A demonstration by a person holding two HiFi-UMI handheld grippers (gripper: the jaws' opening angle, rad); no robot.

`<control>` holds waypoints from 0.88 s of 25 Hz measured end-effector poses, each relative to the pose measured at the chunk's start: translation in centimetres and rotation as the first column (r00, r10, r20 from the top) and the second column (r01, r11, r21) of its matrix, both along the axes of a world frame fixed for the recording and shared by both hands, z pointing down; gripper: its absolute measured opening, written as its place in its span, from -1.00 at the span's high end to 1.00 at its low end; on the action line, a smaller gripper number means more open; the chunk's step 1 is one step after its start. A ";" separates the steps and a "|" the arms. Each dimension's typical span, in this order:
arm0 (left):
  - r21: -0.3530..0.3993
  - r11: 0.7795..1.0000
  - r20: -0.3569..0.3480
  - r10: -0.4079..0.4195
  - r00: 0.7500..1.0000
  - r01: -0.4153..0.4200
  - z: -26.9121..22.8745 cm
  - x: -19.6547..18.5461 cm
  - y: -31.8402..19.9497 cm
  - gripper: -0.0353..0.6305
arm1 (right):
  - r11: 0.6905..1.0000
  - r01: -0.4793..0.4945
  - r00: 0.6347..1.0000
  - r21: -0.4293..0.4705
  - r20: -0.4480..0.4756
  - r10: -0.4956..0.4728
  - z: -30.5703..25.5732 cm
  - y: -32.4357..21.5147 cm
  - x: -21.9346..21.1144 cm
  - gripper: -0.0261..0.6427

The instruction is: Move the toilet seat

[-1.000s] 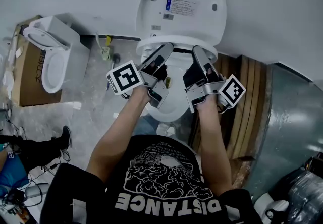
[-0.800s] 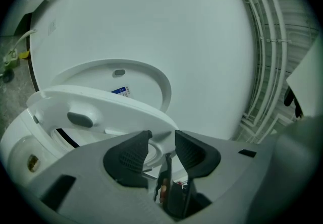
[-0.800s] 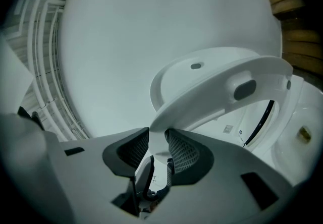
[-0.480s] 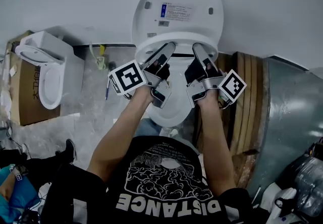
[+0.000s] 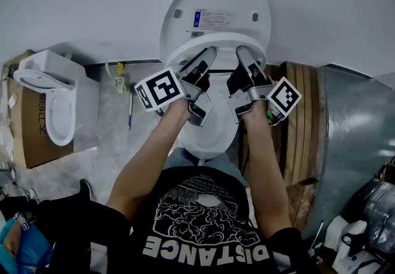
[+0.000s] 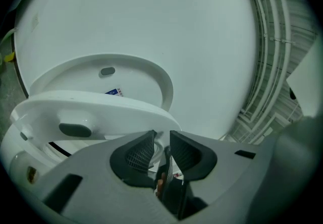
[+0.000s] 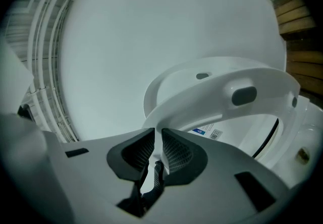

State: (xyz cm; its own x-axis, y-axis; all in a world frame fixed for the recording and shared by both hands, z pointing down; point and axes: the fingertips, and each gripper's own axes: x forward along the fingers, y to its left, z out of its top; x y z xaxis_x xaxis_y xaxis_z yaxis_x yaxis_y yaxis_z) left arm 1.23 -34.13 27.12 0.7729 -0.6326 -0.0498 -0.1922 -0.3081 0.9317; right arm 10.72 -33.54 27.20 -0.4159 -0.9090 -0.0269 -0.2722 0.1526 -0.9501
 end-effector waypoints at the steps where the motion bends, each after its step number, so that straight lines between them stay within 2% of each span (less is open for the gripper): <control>1: 0.004 1.000 0.000 0.000 1.000 0.000 -0.2 0.0 -0.1 0.58 | 1.000 0.000 1.000 0.004 -0.005 0.000 -0.2 -0.1 0.0 0.74; 13: 0.062 0.998 0.008 -0.026 1.000 0.025 -1.5 -0.2 0.0 0.66 | 0.999 0.008 0.998 0.052 -0.064 -0.004 -1.7 0.1 -0.4 0.77; 22: 0.023 0.996 0.049 -0.087 0.995 0.086 0.1 0.8 -7.7 0.72 | 0.998 0.064 0.997 0.007 -0.031 -0.064 -0.1 -7.7 0.7 0.78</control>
